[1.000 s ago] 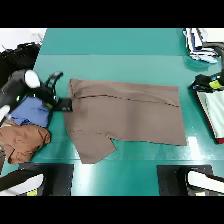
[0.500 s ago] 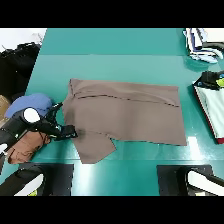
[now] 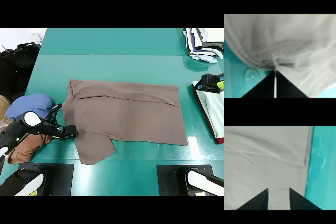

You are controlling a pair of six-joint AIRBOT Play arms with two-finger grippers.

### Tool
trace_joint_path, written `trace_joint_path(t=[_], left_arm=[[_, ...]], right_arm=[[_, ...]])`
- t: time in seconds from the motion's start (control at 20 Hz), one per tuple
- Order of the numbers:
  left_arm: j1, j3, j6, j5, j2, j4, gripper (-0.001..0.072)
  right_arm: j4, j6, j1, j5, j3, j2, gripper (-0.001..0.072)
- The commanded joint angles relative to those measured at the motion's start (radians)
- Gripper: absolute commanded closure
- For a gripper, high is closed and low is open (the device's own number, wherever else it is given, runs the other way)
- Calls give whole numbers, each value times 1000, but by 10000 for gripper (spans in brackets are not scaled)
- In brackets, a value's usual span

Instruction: Fold the shirts.

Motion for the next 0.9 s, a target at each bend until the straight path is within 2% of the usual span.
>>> trace_joint_path(t=[0.0, 0.15, 0.25, 0.3, 0.5, 0.7, 0.75, 0.8, 0.85], left_arm=[[0, 65, 23, -4, 23, -9, 686], [0, 130, 24, -11, 65, -9, 686], [0, 144, 30, -17, 70, -11, 686], [0, 144, 30, -16, 70, -10, 685], [0, 144, 30, -10, 70, -10, 685], [0, 144, 30, -9, 70, -9, 686], [0, 144, 30, -9, 70, -8, 685], [0, 144, 30, -11, 70, -7, 686], [0, 144, 30, -14, 70, 1, 686]], right_arm=[[-88, 0, -18, 46, -85, 31, 406], [-140, 0, -131, 48, -336, 106, 405], [-136, 0, -241, 47, -513, 129, 297], [-135, 0, -292, 43, -594, 130, 271], [-18, -47, -372, -37, -793, 130, 277], [39, -48, -326, -104, -838, 130, 288], [37, -48, -307, -109, -838, 130, 309], [37, -48, -291, -114, -838, 130, 459], [37, -48, -278, -118, -837, 130, 546]])
